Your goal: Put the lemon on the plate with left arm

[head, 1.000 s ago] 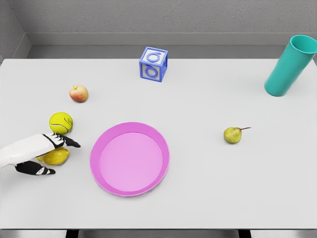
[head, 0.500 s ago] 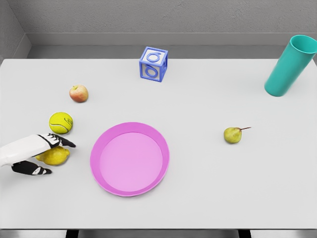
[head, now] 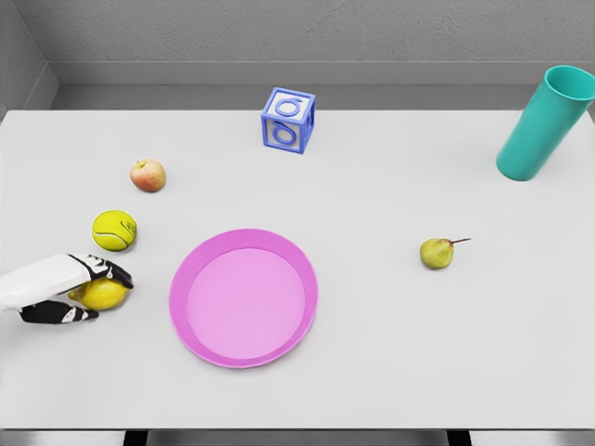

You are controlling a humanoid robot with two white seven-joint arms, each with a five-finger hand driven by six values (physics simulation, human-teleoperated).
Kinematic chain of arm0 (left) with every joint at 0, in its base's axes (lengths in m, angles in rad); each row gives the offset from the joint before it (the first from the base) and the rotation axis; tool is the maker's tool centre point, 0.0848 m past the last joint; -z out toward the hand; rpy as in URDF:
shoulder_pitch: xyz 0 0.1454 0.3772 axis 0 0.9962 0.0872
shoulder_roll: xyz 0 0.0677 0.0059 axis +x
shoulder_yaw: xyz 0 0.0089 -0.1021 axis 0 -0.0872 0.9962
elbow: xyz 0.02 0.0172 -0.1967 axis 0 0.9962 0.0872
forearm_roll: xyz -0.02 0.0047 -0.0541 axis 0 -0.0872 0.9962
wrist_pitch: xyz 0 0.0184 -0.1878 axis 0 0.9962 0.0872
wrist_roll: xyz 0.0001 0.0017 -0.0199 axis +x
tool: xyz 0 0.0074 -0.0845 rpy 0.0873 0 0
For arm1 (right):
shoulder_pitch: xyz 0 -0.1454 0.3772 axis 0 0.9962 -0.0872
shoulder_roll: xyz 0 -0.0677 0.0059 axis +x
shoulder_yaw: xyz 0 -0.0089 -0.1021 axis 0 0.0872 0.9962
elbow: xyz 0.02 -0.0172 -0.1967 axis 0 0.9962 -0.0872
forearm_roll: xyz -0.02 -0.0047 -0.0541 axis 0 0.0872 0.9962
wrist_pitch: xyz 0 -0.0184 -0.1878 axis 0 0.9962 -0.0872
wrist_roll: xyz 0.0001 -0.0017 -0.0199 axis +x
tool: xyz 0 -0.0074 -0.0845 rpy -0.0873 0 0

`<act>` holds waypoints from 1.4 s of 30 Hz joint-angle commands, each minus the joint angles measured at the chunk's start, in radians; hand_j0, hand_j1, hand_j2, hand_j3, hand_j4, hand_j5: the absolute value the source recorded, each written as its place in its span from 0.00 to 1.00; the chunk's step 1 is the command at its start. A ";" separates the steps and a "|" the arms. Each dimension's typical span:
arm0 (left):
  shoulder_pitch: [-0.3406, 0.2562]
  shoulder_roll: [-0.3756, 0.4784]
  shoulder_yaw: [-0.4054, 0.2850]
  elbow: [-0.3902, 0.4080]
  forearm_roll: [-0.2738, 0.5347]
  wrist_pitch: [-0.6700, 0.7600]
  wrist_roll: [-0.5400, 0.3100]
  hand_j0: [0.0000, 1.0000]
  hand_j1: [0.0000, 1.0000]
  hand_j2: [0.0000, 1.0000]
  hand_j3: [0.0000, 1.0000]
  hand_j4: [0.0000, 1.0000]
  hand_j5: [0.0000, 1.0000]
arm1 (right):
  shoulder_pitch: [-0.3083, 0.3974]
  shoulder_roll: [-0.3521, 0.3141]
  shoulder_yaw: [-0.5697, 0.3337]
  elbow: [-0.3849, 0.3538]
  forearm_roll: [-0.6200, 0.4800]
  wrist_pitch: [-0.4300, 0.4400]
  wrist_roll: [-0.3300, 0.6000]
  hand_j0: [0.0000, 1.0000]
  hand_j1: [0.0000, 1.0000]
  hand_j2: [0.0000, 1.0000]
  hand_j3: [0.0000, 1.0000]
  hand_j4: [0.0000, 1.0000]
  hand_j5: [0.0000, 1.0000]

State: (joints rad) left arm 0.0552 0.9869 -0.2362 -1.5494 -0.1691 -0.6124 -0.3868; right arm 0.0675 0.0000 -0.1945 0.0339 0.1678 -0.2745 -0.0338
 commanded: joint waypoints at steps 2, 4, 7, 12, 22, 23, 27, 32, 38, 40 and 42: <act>0.000 0.001 0.000 -0.001 0.007 0.002 0.000 0.55 0.55 0.55 0.55 0.55 0.55 | 0.000 0.000 0.000 0.000 -0.001 0.000 0.000 1.00 1.00 1.00 1.00 1.00 1.00; 0.000 0.001 0.000 -0.001 0.007 0.002 0.000 0.52 0.52 0.52 0.52 0.52 0.52 | 0.000 0.000 0.000 0.000 -0.001 0.000 0.000 1.00 1.00 1.00 1.00 1.00 1.00; 0.000 0.001 0.005 -0.001 0.008 0.002 0.000 0.48 0.48 0.48 0.48 0.48 0.48 | 0.000 0.000 0.000 0.000 0.001 0.000 0.000 1.00 1.00 1.00 1.00 1.00 1.00; -0.002 0.003 0.009 -0.003 0.011 0.002 0.002 0.39 0.39 0.39 0.39 0.39 0.39 | 0.000 0.000 0.000 0.000 -0.001 0.000 0.000 1.00 1.00 1.00 1.00 1.00 1.00; -0.011 0.015 0.017 -0.050 0.014 0.002 0.002 0.36 0.36 0.36 0.36 0.36 0.36 | 0.000 0.000 0.000 0.000 0.001 0.000 0.000 1.00 1.00 1.00 1.00 1.00 1.00; -0.011 0.015 0.017 -0.057 0.016 0.002 0.002 0.36 0.36 0.36 0.36 0.36 0.36 | 0.000 0.000 0.000 0.000 -0.001 0.000 0.000 1.00 1.00 1.00 1.00 1.00 1.00; -0.017 0.015 0.017 -0.063 0.014 0.002 0.002 0.34 0.34 0.34 0.34 0.34 0.34 | 0.000 0.000 0.000 0.000 -0.001 0.000 0.000 1.00 1.00 1.00 1.00 1.00 1.00; -0.021 0.015 0.029 -0.098 0.014 0.002 0.002 0.34 0.34 0.34 0.34 0.34 0.34 | 0.000 0.000 0.000 0.000 -0.001 0.000 0.000 1.00 1.00 1.00 1.00 1.00 1.00; -0.037 0.015 0.032 -0.118 0.014 0.002 0.002 0.34 0.34 0.34 0.34 0.34 0.34 | 0.000 0.000 0.000 0.000 -0.001 0.000 0.000 1.00 1.00 1.00 1.00 1.00 1.00; -0.041 0.015 0.032 -0.123 0.014 0.002 0.002 0.34 0.34 0.34 0.34 0.34 0.34 | 0.000 0.000 0.000 0.000 -0.001 0.000 0.000 1.00 1.00 1.00 1.00 1.00 1.00; -0.041 0.015 0.032 -0.129 0.014 0.002 0.002 0.34 0.34 0.34 0.34 0.34 0.34 | 0.000 0.000 0.000 0.000 -0.001 0.000 0.000 1.00 1.00 1.00 1.00 1.00 1.00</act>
State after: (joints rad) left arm 0.0123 1.0004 -0.2045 -1.6706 -0.1639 -0.6128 -0.3845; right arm 0.0675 0.0000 -0.1945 0.0339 0.1676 -0.2745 -0.0338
